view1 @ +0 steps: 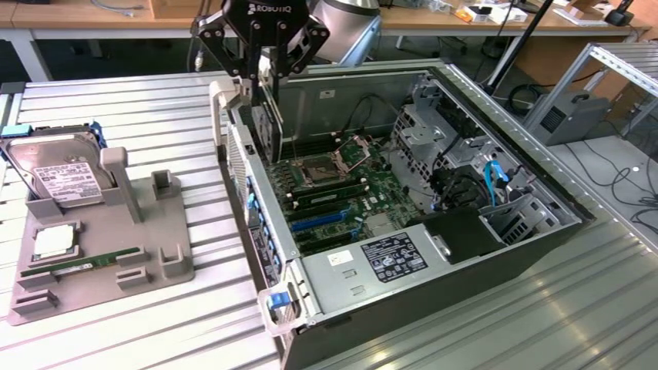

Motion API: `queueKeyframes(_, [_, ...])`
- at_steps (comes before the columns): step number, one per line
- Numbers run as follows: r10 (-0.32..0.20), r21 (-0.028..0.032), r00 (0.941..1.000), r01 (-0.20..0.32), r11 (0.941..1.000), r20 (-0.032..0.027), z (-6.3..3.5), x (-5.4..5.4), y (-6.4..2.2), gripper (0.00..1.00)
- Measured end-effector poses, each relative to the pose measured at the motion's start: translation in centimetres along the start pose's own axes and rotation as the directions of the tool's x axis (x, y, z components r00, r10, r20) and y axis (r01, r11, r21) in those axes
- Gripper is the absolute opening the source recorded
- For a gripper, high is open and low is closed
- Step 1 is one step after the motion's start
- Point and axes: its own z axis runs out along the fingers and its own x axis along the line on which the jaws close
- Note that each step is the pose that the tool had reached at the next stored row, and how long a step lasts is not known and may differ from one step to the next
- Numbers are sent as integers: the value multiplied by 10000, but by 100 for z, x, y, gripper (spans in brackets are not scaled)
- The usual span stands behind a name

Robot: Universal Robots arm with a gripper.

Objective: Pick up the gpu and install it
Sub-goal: 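Pick up the gpu and move the gpu toward the slot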

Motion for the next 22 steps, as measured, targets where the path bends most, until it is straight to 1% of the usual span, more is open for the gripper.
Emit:
queueKeyframes(4, [-1,1,10000,1,10000,-1,0,-25,1,27])
queueKeyframes(11, [-1,0,10000,1,10000,0,2,-98,4,27])
queueKeyframes(22, [0,1,10000,0,10000,0,4,-157,6,27])
